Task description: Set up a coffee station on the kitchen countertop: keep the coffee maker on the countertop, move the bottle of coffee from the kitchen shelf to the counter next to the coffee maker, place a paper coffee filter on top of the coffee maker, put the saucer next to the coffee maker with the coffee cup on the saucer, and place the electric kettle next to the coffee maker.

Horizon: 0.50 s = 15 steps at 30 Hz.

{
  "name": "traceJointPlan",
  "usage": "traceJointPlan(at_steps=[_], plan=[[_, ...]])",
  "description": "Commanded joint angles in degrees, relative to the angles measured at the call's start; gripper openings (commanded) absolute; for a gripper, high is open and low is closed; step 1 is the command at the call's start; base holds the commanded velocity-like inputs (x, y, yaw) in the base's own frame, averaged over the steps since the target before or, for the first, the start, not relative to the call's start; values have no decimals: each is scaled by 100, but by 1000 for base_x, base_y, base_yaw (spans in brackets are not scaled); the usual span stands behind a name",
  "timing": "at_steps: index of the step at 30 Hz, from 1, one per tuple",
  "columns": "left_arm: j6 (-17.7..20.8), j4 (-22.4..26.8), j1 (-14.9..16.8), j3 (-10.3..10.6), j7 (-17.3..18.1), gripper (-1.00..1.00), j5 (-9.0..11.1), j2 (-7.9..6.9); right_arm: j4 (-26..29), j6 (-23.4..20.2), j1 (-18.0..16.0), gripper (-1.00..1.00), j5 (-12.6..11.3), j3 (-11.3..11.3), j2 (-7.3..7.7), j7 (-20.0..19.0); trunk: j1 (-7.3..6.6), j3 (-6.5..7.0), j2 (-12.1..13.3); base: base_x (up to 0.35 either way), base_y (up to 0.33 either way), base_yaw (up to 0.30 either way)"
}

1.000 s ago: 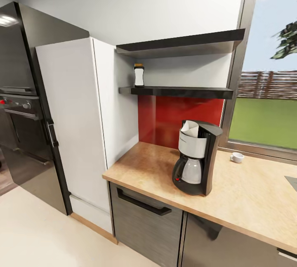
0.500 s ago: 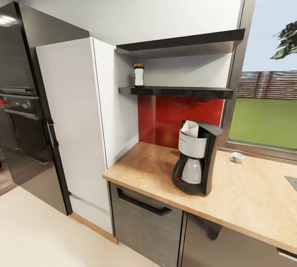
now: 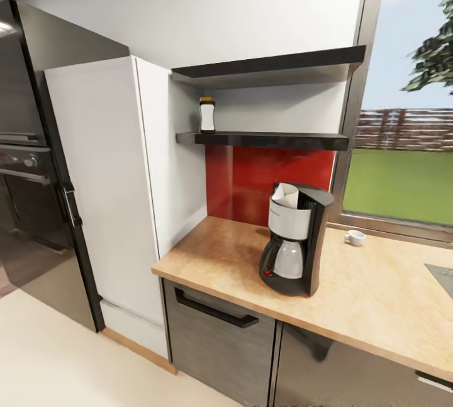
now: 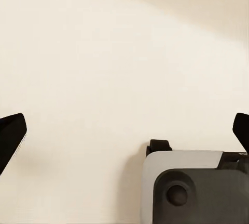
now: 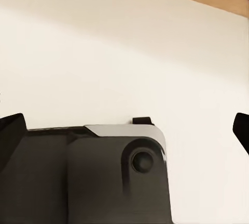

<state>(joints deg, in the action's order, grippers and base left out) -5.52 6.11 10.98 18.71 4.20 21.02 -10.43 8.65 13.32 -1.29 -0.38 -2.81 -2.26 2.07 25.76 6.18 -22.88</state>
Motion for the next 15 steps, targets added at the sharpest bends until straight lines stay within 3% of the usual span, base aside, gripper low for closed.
traceJointPlan(at_steps=[1,15], plan=[[-18,-4,0,45,19,100,60,-3,-9,22,-3,100,-5,-26,-3,4,2,-2,-4,0,225,-269],[-19,-4,0,48,19,100,63,-3,-13,22,-3,100,-6,-47,-3,4,2,-2,-4,12,295,-282]])
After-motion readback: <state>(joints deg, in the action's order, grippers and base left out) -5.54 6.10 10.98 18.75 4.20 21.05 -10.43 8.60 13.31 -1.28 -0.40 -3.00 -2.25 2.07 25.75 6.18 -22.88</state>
